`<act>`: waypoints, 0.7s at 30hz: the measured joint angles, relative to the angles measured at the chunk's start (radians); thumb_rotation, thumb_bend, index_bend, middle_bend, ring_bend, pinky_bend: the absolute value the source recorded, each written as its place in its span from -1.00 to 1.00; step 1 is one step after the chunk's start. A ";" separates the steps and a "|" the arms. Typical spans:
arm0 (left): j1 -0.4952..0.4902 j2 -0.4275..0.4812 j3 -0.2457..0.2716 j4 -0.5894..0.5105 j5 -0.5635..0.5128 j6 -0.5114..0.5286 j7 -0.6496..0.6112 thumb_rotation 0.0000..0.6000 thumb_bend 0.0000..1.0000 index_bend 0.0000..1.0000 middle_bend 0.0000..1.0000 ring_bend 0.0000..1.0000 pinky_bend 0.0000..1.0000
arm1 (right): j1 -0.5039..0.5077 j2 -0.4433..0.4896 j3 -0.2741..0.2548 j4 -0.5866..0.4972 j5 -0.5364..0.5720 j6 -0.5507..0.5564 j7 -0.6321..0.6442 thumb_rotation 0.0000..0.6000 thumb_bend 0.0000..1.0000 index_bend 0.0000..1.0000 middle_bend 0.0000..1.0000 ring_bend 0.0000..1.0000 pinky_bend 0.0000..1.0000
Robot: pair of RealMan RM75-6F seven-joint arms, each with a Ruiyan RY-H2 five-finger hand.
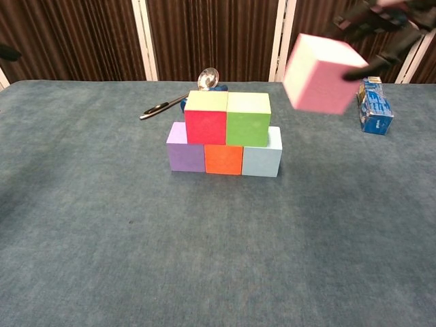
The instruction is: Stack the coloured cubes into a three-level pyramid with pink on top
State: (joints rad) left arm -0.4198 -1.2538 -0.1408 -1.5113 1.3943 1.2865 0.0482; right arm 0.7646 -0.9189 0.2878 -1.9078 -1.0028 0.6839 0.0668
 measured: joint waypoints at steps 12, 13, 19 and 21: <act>0.006 0.003 0.004 0.009 -0.005 -0.014 -0.043 1.00 -0.26 -0.75 -0.80 -0.84 -0.81 | 0.358 -0.140 -0.022 0.183 0.408 -0.103 -0.140 1.00 -0.27 -0.01 -0.71 -1.00 -0.99; 0.006 0.003 0.004 0.011 -0.004 -0.016 -0.048 1.00 -0.26 -0.75 -0.80 -0.84 -0.81 | 0.385 -0.155 -0.033 0.196 0.444 -0.100 -0.160 1.00 -0.27 -0.01 -0.71 -1.00 -0.99; 0.010 0.001 0.011 0.028 0.001 -0.023 -0.079 1.00 -0.25 -0.75 -0.81 -0.85 -0.81 | 0.498 -0.215 -0.092 0.231 0.604 -0.061 -0.252 1.00 -0.27 -0.02 -0.71 -1.00 -0.99; 0.011 -0.001 0.012 0.033 0.002 -0.024 -0.086 1.00 -0.25 -0.76 -0.81 -0.85 -0.81 | 0.522 -0.229 -0.108 0.236 0.643 -0.045 -0.278 1.00 -0.27 -0.02 -0.71 -1.00 -0.99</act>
State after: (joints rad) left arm -0.4091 -1.2543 -0.1283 -1.4780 1.3968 1.2621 -0.0374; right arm 1.2861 -1.1477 0.1798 -1.6713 -0.3594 0.6387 -0.2108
